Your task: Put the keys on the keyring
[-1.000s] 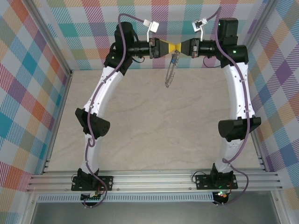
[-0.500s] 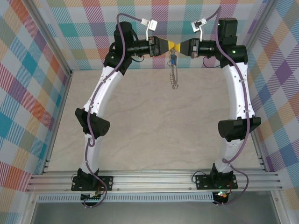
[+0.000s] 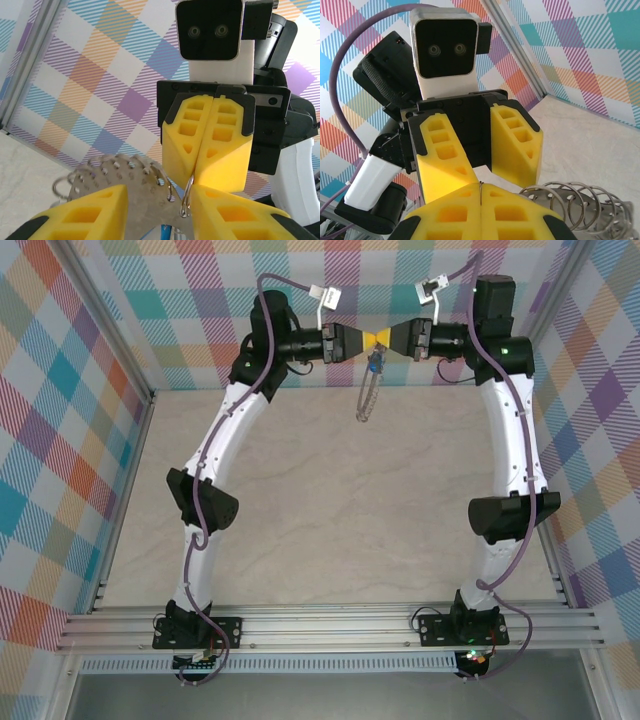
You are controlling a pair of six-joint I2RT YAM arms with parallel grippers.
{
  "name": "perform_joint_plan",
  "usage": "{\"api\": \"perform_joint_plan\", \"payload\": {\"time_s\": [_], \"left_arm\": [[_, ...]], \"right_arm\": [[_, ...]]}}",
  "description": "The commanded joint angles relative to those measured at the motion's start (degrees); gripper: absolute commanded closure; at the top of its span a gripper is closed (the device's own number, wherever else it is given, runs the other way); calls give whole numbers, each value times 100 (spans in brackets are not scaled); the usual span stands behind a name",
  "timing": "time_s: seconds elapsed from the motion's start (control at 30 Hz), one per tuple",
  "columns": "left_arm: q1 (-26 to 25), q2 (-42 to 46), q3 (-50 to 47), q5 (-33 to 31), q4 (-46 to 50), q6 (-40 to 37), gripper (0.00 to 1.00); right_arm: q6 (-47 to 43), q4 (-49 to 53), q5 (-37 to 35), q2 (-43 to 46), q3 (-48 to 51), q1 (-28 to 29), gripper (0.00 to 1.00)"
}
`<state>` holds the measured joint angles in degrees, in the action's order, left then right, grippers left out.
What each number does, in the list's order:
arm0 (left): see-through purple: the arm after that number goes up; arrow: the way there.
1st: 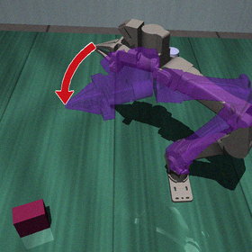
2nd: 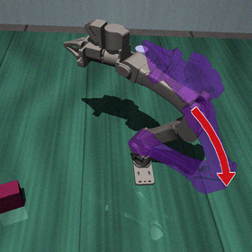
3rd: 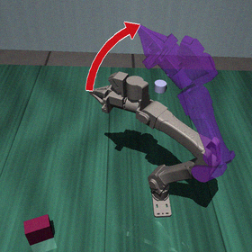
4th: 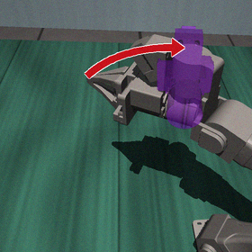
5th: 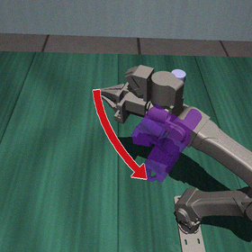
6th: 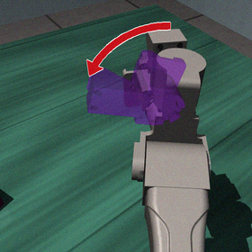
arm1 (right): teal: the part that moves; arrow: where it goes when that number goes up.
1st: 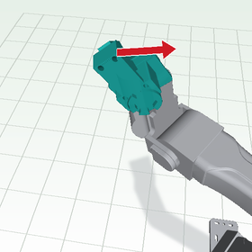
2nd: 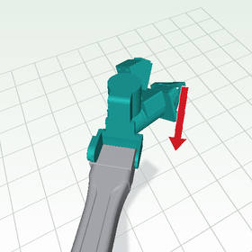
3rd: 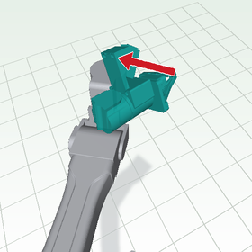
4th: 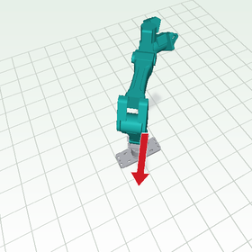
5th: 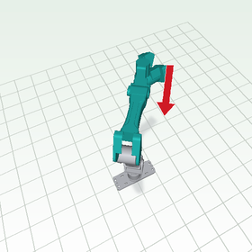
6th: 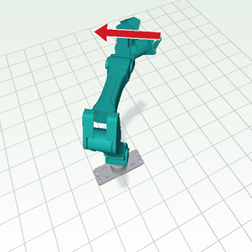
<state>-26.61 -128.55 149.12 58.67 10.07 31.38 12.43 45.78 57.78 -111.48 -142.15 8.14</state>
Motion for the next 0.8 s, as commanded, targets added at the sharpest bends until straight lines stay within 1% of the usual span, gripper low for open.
{"api": "perform_joint_plan", "payload": {"time_s": [0.0, 0.07, 0.2, 0.47, 0.57, 0.67, 0.77], "left_arm": [[-90, -52, 134, 145, -425, 218, 64], [-102, -63, 135, 123, -603, 342, 66], [-123, -104, 133, 84, -975, 608, 67], [-177, -149, 144, 26, -1225, 793, 68], [-175, -154, 151, -43, -1261, 824, 63], [-187, -160, 147, -95, -1326, 846, 62], [-191, -176, 147, -122, -1408, 893, 66]], "right_arm": [[67, -315, 263, 188, 3, -24, 100], [67, -315, 266, 188, 12, -23, 100], [89, -342, 292, 188, 46, -20, 100], [163, -419, 361, 179, 73, -23, 100], [183, -443, 416, 171, 107, -21, 100], [199, -455, 429, 162, 118, -23, 100], [223, -477, 474, 162, 129, -25, 100]]}}
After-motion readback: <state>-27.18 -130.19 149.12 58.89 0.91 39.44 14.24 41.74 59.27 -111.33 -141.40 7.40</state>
